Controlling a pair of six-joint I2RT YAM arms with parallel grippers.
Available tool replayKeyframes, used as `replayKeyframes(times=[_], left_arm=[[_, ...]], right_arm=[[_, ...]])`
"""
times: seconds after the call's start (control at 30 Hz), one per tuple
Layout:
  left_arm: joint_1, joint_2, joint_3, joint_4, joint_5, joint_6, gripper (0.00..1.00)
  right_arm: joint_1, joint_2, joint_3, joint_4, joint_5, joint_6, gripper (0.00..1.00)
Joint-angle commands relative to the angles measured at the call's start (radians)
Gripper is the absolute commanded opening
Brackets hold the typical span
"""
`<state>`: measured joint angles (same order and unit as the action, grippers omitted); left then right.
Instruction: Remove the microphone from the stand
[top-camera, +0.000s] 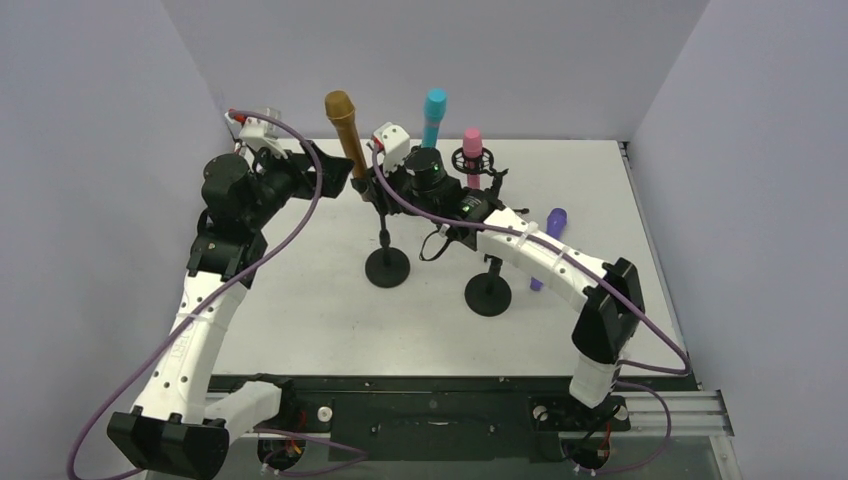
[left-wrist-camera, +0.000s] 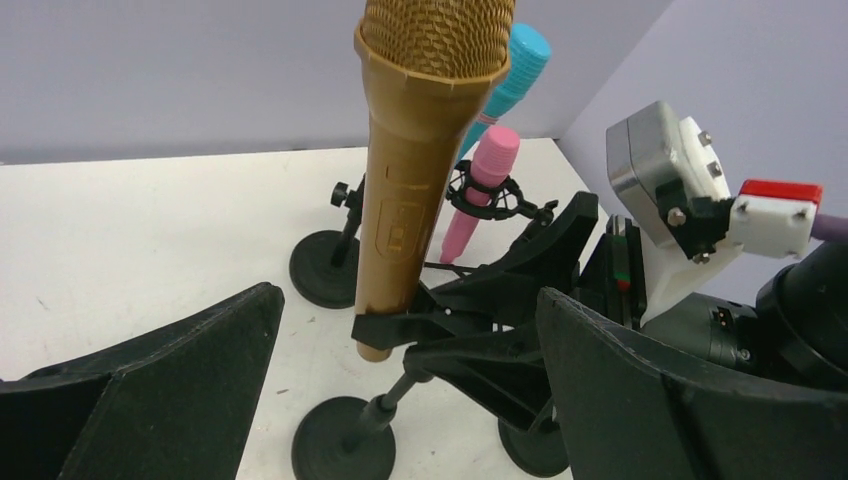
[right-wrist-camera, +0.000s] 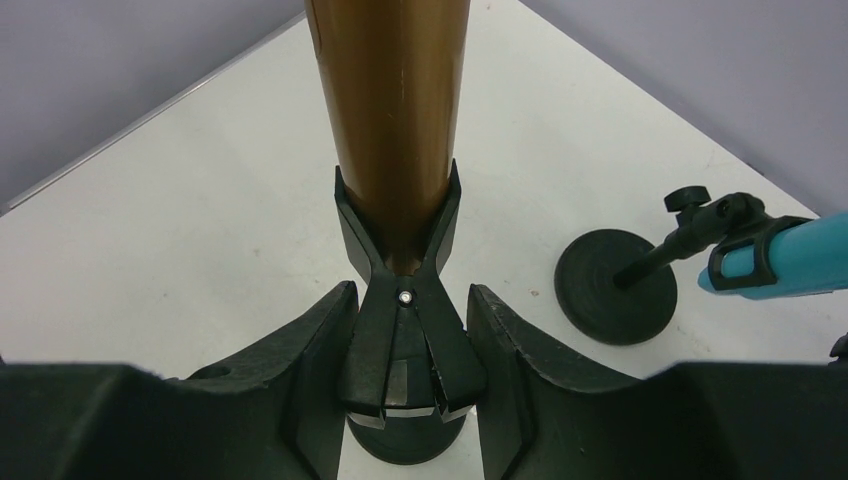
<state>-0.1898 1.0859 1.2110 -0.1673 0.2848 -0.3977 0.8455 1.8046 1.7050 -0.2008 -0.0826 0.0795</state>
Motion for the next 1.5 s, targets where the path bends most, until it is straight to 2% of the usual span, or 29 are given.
replayKeyframes(times=[0.0,0.53,0.87,1.07,1.2,1.23,1.3,1.4,1.47], left_arm=[[0.003,-0.041,0.021,0.063,0.058,0.023,0.98],[-0.005,-0.097,-0.019,0.148,0.272,0.000,0.97],[-0.038,-0.086,-0.017,0.152,0.300,-0.002,0.97],[-0.062,-0.062,-0.009,0.202,0.264,-0.004,0.99],[-0.073,-0.048,0.005,0.199,0.249,0.000,1.00],[-0.075,-0.047,0.007,0.198,0.242,0.001,0.96],[-0.075,-0.045,0.007,0.197,0.235,0.003,0.93],[-0.077,-0.046,0.006,0.200,0.228,0.002,0.89],[-0.077,-0.046,0.004,0.201,0.228,0.002,0.88]], right_arm=[[0.032,-0.127,-0.060,0.088,0.004,0.033,0.09],[0.105,-0.326,-0.287,0.032,0.015,0.001,0.09],[0.134,-0.372,-0.352,-0.011,0.003,-0.042,0.09],[0.134,-0.346,-0.334,-0.012,0.010,-0.047,0.14],[0.134,-0.340,-0.333,0.003,0.021,-0.049,0.35],[0.134,-0.340,-0.334,0.005,0.024,-0.048,0.43],[0.133,-0.342,-0.334,0.013,0.027,-0.045,0.53],[0.134,-0.345,-0.338,0.026,0.029,-0.040,0.66],[0.134,-0.349,-0.344,0.036,0.028,-0.035,0.71]])
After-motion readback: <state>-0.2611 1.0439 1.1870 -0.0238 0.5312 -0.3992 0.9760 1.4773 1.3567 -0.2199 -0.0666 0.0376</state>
